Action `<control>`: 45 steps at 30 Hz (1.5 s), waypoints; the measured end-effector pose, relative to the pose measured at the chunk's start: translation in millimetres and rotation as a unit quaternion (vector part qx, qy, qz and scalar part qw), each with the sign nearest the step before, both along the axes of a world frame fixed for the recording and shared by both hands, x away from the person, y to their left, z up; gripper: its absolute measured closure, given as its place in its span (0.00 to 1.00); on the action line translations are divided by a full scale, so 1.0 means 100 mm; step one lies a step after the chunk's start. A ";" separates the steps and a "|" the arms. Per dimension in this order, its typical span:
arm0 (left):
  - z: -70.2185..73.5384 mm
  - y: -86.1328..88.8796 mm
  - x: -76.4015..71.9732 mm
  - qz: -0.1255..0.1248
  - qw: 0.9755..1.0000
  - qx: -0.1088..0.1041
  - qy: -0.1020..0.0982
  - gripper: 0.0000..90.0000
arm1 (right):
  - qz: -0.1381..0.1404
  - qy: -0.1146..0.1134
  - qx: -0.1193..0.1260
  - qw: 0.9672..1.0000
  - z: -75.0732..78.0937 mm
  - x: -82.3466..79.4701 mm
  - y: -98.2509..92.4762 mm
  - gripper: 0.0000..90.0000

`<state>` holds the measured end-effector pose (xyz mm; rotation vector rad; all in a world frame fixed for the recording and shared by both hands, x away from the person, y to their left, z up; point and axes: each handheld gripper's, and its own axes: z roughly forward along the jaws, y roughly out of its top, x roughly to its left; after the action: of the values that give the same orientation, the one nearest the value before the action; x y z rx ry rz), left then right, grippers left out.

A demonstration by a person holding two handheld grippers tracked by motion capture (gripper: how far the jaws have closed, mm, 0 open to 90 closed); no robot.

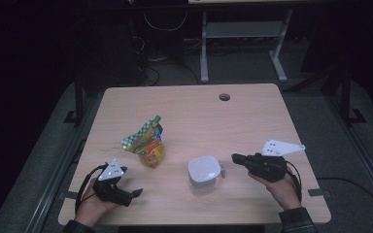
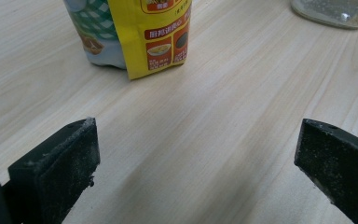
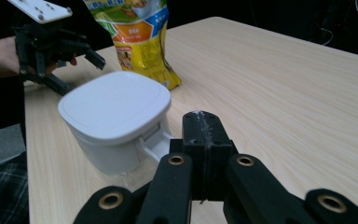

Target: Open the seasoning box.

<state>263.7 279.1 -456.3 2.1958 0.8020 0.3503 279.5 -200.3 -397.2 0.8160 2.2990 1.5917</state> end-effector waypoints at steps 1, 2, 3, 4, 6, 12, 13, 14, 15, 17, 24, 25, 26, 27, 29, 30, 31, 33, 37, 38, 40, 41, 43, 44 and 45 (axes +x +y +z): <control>0.00 0.00 -0.01 0.003 1.000 -0.003 0.001 0.00 | 0.000 -0.004 -0.003 1.000 0.02 0.01 0.02 1.00; 0.01 0.01 -0.01 0.006 1.000 -0.007 0.003 0.00 | 0.000 -0.004 -0.004 1.000 0.03 0.02 0.04 1.00; 0.00 0.01 -0.01 0.007 1.000 -0.012 0.004 0.00 | 0.002 -0.005 -0.005 1.000 0.03 0.04 0.05 1.00; 0.01 0.02 0.00 0.008 1.000 -0.013 0.007 0.00 | 0.003 -0.004 -0.005 1.000 0.04 0.05 0.06 1.00; 0.01 0.01 0.00 0.012 1.000 -0.011 0.010 0.00 | 0.007 -0.003 -0.003 1.000 0.05 0.08 0.09 1.00; -0.01 0.00 0.01 0.014 1.000 -0.013 0.010 0.00 | 0.022 0.003 -0.004 1.000 0.11 0.18 0.19 0.99; -0.01 0.00 0.02 0.013 1.000 -0.012 0.009 0.00 | 0.025 0.002 -0.005 1.000 0.13 0.19 0.21 1.00; -0.01 0.00 0.02 0.014 1.000 -0.013 0.008 0.00 | 0.026 0.000 -0.004 1.000 0.14 0.22 0.24 1.00; -0.01 0.00 0.02 0.014 1.000 -0.013 0.009 0.00 | 0.029 0.000 -0.005 1.000 0.15 0.23 0.26 1.00; -0.01 0.00 0.02 0.014 1.000 -0.014 0.008 0.00 | 0.032 0.001 -0.010 0.999 0.16 0.25 0.30 1.00; 0.00 0.02 0.02 0.015 1.000 -0.011 0.008 0.00 | 0.042 0.007 -0.014 0.999 0.15 0.21 0.34 1.00; 0.00 0.02 0.02 0.015 1.000 -0.012 0.008 0.00 | 0.044 0.008 -0.013 0.999 0.15 0.20 0.34 1.00; 0.00 0.02 0.02 0.015 1.000 -0.012 0.008 0.00 | 0.047 0.009 -0.012 0.999 0.14 0.19 0.34 1.00; 0.00 0.02 0.01 0.015 1.000 -0.013 0.009 0.00 | 0.048 0.011 -0.013 0.999 0.14 0.17 0.34 1.00; 0.00 0.02 0.02 0.012 1.000 -0.009 0.007 0.00 | 0.052 0.012 -0.014 0.998 0.14 0.15 0.34 1.00; 0.00 0.02 0.02 0.012 1.000 -0.009 0.007 0.00 | 0.053 0.011 -0.015 0.998 0.14 0.14 0.34 1.00; -0.01 0.01 0.02 0.013 1.000 -0.011 0.009 0.00 | 0.054 0.011 -0.017 0.998 0.15 0.13 0.35 0.99; 0.00 0.01 0.02 0.013 1.000 -0.010 0.008 0.00 | 0.059 0.011 -0.018 0.998 0.14 0.12 0.36 1.00; 0.00 0.01 0.01 0.012 1.000 -0.009 0.008 0.00 | 0.065 0.013 -0.033 0.997 0.12 0.10 0.41 1.00; 0.00 0.02 0.01 0.011 1.000 -0.009 0.008 0.00 | 0.066 0.014 -0.034 0.997 0.12 0.10 0.41 0.99; 0.00 0.02 0.01 0.012 1.000 -0.010 0.007 0.00 | 0.067 0.012 -0.036 0.997 0.12 0.09 0.42 1.00; 0.00 0.02 0.01 0.012 1.000 -0.010 0.007 0.00 | 0.067 0.013 -0.037 0.997 0.12 0.09 0.42 1.00; 0.00 0.02 0.01 0.011 1.000 -0.009 0.007 0.00 | 0.067 0.013 -0.041 0.997 0.12 0.08 0.43 1.00; 0.00 0.02 0.01 0.012 1.000 -0.009 0.008 0.00 | 0.066 0.012 -0.043 0.997 0.12 0.08 0.43 1.00; 0.00 0.02 0.01 0.011 1.000 -0.009 0.008 0.00 | 0.066 0.013 -0.043 0.997 0.12 0.07 0.43 1.00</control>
<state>264.8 280.8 -456.4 2.1768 0.8360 0.3365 286.8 -157.4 -385.5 0.6799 2.4674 1.5294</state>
